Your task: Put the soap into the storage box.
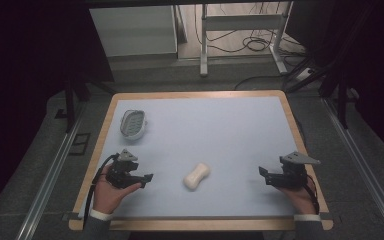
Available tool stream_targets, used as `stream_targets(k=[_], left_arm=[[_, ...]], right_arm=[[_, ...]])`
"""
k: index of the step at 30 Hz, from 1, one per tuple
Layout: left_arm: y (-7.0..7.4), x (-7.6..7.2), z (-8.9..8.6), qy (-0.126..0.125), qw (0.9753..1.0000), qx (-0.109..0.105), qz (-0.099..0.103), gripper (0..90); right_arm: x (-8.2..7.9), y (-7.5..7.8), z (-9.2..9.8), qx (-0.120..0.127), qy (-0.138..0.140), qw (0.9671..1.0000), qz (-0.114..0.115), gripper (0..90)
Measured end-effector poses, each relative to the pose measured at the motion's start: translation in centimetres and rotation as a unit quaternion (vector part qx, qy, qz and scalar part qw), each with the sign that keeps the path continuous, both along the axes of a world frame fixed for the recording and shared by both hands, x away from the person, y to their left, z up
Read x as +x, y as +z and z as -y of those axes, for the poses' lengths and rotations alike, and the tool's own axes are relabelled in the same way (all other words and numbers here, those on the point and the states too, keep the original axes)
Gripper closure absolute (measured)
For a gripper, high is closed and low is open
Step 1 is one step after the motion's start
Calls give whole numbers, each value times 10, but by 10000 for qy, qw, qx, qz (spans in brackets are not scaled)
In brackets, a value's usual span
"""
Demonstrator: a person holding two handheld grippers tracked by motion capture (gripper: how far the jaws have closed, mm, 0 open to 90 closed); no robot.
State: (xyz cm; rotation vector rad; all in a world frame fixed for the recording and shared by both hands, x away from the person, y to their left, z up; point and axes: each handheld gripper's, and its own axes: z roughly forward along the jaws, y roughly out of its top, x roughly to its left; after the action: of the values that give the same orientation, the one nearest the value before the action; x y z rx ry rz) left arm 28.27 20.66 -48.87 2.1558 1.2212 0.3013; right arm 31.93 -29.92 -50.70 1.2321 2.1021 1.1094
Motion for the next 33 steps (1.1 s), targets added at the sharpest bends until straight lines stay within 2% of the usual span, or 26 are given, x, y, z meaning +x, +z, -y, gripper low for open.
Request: stream_targets(k=[3, 12, 19, 33], left_arm=[[4, 1, 2, -30, 10000, -11, -54, 288], [14, 5, 10, -146, 9998, 75, -80, 289], [25, 11, 23, -248, 9995, 169, -88, 287], [29, 18, 43, -442, 9986, 287, -109, 280]], right_arm=[[-2, 1, 2, 57, -50, 10000, 15, 95], [-3, 0, 1, -35, 21, 10000, 86, 95], [-3, 0, 3, -42, -38, 9999, 94, 94], [-4, -2, 4, -109, -82, 9999, 95, 95]])
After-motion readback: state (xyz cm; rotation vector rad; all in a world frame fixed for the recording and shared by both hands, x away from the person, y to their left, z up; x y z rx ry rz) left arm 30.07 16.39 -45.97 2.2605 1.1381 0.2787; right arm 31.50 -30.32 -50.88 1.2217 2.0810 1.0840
